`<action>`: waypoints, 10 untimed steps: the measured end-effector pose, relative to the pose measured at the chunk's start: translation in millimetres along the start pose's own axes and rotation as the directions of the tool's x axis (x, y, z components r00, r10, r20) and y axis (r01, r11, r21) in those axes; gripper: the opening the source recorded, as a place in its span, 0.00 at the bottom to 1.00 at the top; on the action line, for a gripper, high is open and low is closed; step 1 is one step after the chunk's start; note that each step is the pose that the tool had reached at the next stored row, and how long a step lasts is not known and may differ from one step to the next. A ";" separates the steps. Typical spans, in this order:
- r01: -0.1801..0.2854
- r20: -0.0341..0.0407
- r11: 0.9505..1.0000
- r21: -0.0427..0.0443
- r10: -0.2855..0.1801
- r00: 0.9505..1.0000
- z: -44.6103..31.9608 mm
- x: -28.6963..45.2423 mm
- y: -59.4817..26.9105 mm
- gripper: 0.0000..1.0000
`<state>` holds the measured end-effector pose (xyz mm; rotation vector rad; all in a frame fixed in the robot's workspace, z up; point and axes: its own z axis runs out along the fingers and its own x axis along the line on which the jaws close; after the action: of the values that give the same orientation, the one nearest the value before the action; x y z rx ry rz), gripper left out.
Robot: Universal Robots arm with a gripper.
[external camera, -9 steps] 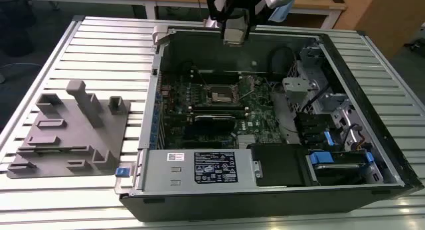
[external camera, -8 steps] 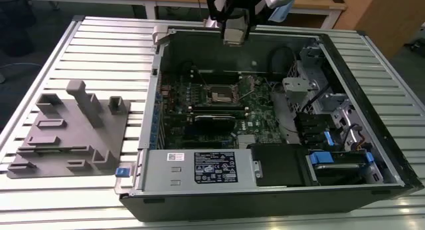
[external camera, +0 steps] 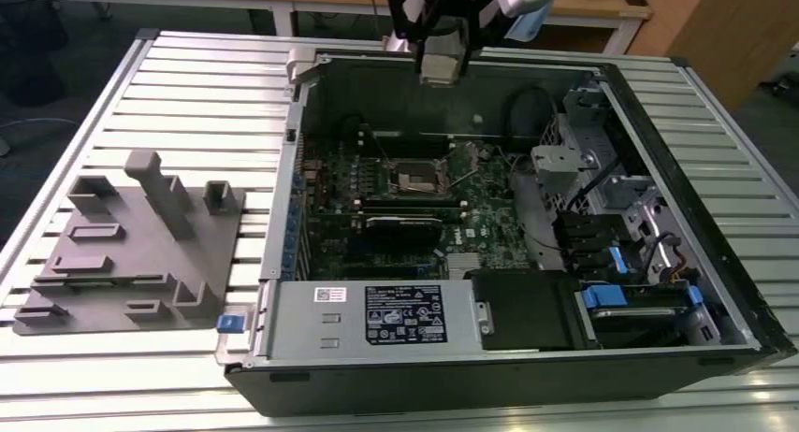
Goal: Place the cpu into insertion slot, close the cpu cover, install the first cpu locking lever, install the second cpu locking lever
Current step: 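Place the cpu into insertion slot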
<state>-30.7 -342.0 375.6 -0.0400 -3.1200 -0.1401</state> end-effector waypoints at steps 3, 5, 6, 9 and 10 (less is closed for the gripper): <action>0.000 0.000 1.000 0.000 0.000 1.000 1.4 0.0 -0.1 0.54; 0.000 0.000 1.000 0.000 0.000 1.000 2.5 -0.1 -0.2 0.54; 0.000 0.000 1.000 0.000 0.000 1.000 2.7 -0.1 -0.2 0.54; 0.000 0.000 1.000 0.000 0.000 1.000 2.7 0.0 -0.3 0.54; 0.000 0.000 1.000 0.000 0.000 1.000 2.8 -0.1 -0.3 0.54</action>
<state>-30.7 -342.0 372.8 -0.0400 -3.1200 -0.1400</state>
